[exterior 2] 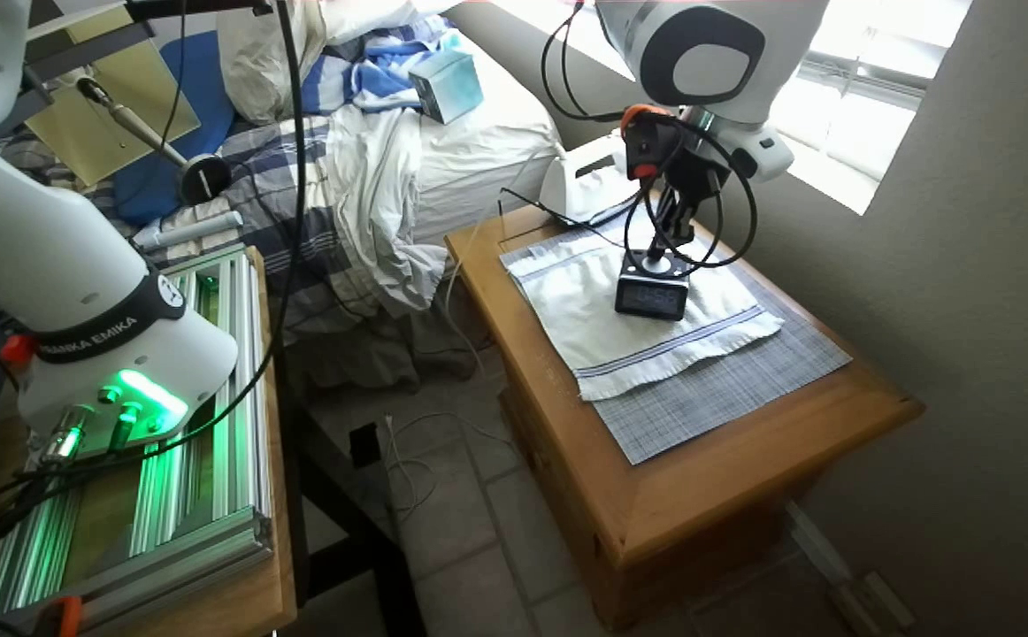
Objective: Turn on the alarm clock
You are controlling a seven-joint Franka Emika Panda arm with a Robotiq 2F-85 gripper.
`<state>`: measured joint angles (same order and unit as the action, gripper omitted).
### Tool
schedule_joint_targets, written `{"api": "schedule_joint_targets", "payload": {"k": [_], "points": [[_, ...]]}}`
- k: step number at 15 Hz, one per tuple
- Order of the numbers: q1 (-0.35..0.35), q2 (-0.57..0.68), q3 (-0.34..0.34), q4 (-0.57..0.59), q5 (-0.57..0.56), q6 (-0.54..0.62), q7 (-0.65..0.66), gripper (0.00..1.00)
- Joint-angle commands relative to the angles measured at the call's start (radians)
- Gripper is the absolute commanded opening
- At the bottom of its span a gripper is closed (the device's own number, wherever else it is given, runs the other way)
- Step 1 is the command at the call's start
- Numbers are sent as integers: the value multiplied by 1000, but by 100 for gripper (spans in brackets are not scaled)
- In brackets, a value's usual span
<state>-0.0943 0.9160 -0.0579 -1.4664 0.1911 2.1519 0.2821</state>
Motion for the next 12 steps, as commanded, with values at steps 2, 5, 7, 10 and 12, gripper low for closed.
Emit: {"api": "schedule_joint_targets", "payload": {"k": [2,5,7,10,12], "points": [[-34,53,15,73,36,-41,-25,0],[-46,60,13,84,46,-55,-23,0],[-54,62,11,85,54,-60,-22,0],[-68,62,11,82,66,-68,-24,0],[-74,62,10,80,71,-75,-24,0]]}}
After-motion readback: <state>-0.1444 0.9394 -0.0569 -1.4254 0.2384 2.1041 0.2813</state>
